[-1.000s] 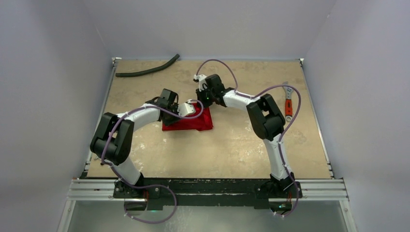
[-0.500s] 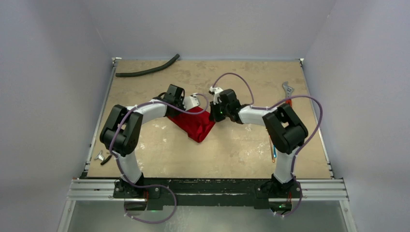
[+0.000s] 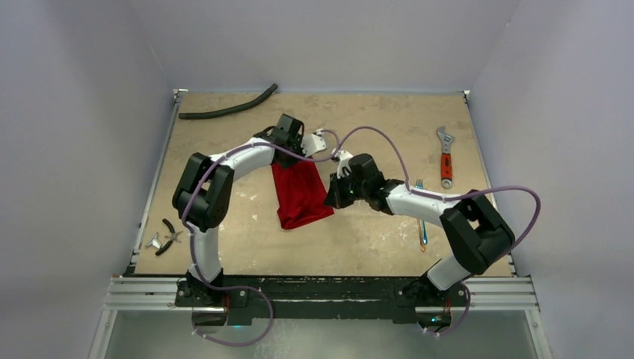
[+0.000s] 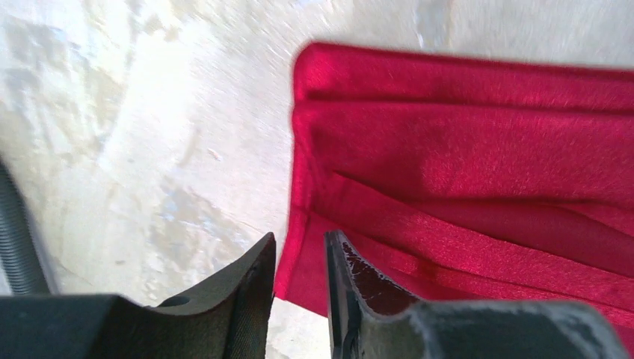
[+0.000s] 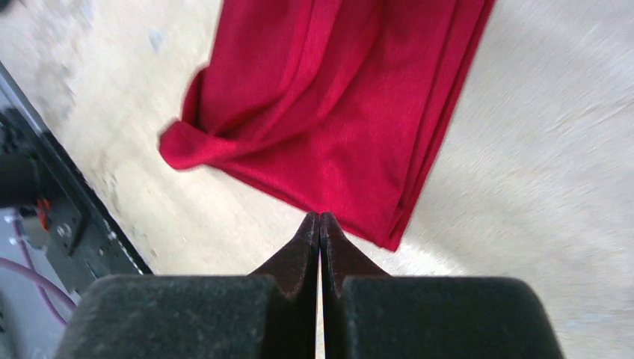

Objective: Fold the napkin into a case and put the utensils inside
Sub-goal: Rotate the 2/3-rectangle-folded napkin at the center of the board.

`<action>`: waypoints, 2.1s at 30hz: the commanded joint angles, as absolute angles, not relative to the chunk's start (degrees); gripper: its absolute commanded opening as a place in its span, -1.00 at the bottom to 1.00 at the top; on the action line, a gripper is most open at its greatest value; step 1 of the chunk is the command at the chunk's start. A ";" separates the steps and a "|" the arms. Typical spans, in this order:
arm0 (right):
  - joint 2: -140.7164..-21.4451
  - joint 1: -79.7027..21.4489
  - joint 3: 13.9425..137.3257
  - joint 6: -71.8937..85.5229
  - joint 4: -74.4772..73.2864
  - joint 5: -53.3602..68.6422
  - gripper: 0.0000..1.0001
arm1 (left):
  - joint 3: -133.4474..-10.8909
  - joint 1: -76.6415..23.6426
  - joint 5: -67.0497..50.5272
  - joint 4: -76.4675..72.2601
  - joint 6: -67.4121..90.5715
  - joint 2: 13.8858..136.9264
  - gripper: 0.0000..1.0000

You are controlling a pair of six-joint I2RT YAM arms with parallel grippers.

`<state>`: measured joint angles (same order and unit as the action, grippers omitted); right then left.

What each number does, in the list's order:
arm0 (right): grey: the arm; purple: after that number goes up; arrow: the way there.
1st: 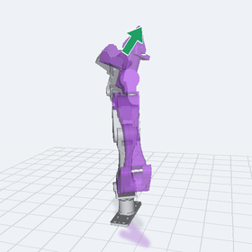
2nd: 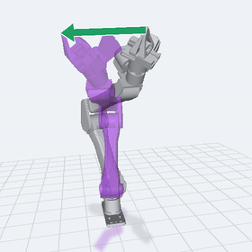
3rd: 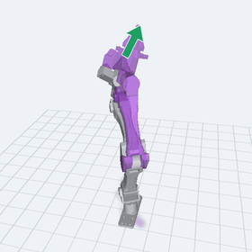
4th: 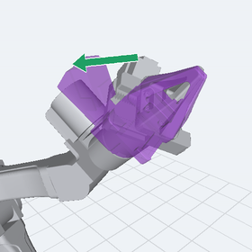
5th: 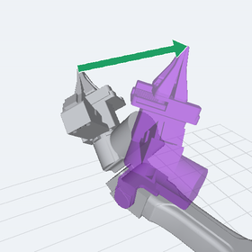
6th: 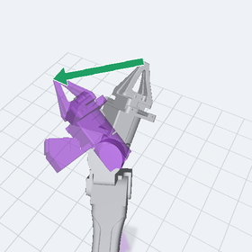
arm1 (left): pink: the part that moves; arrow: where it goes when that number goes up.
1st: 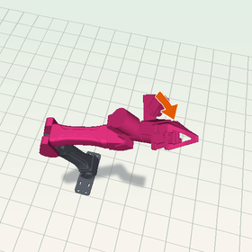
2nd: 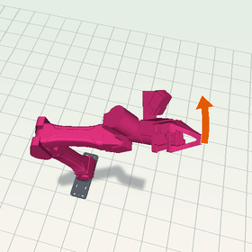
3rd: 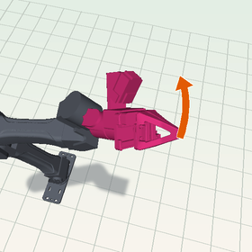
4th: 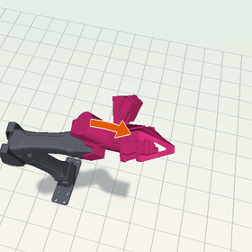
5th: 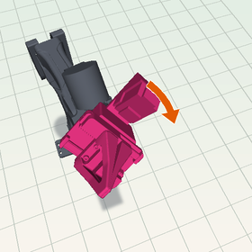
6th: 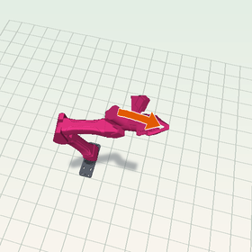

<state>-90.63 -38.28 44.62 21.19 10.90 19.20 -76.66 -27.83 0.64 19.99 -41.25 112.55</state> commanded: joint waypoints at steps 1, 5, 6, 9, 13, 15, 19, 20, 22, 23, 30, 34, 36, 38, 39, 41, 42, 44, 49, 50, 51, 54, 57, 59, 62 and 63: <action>-86.95 -35.34 49.50 20.81 9.74 21.23 -1.00 | -84.76 -27.12 -4.03 27.07 -36.10 109.04 -0.35; -87.45 -33.72 50.06 22.07 13.63 22.06 -0.98 | -84.70 -25.83 -4.35 28.43 -28.89 102.83 -0.25; -88.19 -33.44 50.80 22.16 14.79 22.25 -0.96 | -84.38 -25.33 -5.04 28.80 -26.70 101.11 -0.22; -93.44 -33.21 56.13 21.20 15.86 22.67 -1.00 | -82.61 -24.57 -8.72 32.73 -22.38 96.52 -0.15; -104.51 -33.22 68.00 17.44 14.86 24.54 -1.00 | -75.82 -25.83 -14.44 36.63 -20.77 90.87 -0.14; -108.80 -33.18 72.28 17.10 15.69 24.77 -1.00 | -71.29 -28.95 -14.03 36.11 -21.36 88.73 -0.13; -116.41 -33.22 79.73 16.75 14.47 25.91 -1.00 | -66.27 -33.25 -14.55 34.79 -19.27 89.43 -0.13; -117.93 -33.22 80.95 16.60 14.03 26.31 -1.00 | -65.85 -34.21 -14.72 34.43 -18.65 90.06 -0.12; -120.38 -33.22 82.34 17.02 13.28 27.57 -1.00 | -65.57 -36.29 -15.01 33.68 -17.89 91.39 -0.11; -121.34 -33.18 82.69 17.40 13.18 27.34 -1.00 | -65.69 -37.48 -14.83 33.39 -17.72 92.20 -0.10; -122.59 -31.38 78.84 19.94 16.65 24.53 -1.00 | -67.95 -42.33 -10.22 33.05 -18.45 99.77 -0.16; -121.38 -29.52 75.62 20.60 17.69 24.38 -1.00 | -67.08 -43.62 -7.36 32.47 -20.85 101.20 -0.37; -120.28 -28.93 73.88 20.97 17.96 23.52 -1.00 | -65.43 -44.68 -4.94 31.43 -22.95 100.74 -0.49; -119.01 -28.47 71.48 21.51 18.70 22.65 -1.00 | -63.05 -45.78 -2.36 30.30 -25.74 99.90 -0.58; -118.23 -28.21 69.74 21.93 18.80 21.49 -1.00 | -61.64 -46.18 -1.38 29.88 -27.33 99.47 -0.61; -116.19 -27.85 66.90 23.17 19.05 19.49 -1.00 | -58.65 -47.36 1.20 28.82 -30.85 98.43 -0.65; -115.06 -27.78 65.49 23.66 19.48 18.94 -1.00 | -57.19 -47.79 2.49 28.30 -32.71 97.88 -0.66; -112.31 -27.77 62.40 24.58 20.50 17.03 -1.00 | -54.56 -48.32 4.08 27.58 -36.33 97.18 -0.68; -102.79 -27.95 52.25 27.84 23.54 14.40 -1.00 | -47.90 -48.37 8.74 24.51 -46.51 94.44 -0.82; -100.72 -27.94 50.43 28.27 23.63 14.45 -1.00 | -46.23 -48.35 9.44 23.53 -48.83 93.33 -0.84; -98.85 -27.95 49.05 28.64 23.42 14.73 -1.00 | -44.55 -48.42 10.21 22.48 -50.78 92.28 -0.85; -94.46 -27.95 46.56 29.86 21.88 16.02 -1.00 | -40.67 -48.41 11.67 20.46 -55.56 88.79 -0.85; -92.10 -27.94 46.84 29.68 20.74 16.34 -1.00 | -40.18 -48.31 12.35 20.30 -56.81 86.00 -0.69; -91.71 -27.93 47.99 28.82 20.19 16.06 -1.00 | -42.48 -48.09 11.37 22.31 -55.65 84.50 -0.53; -91.67 -27.92 51.71 26.59 18.88 12.54 -1.00 | -48.94 -47.68 7.78 28.21 -51.88 82.73 -0.35; -91.63 -27.99 52.90 26.03 18.48 12.10 -1.00 | -51.40 -47.69 6.47 29.64 -50.74 82.18 -0.27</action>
<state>-92.75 -27.75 47.77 28.05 19.77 15.49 -43.05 -48.25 10.72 23.55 -53.45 85.86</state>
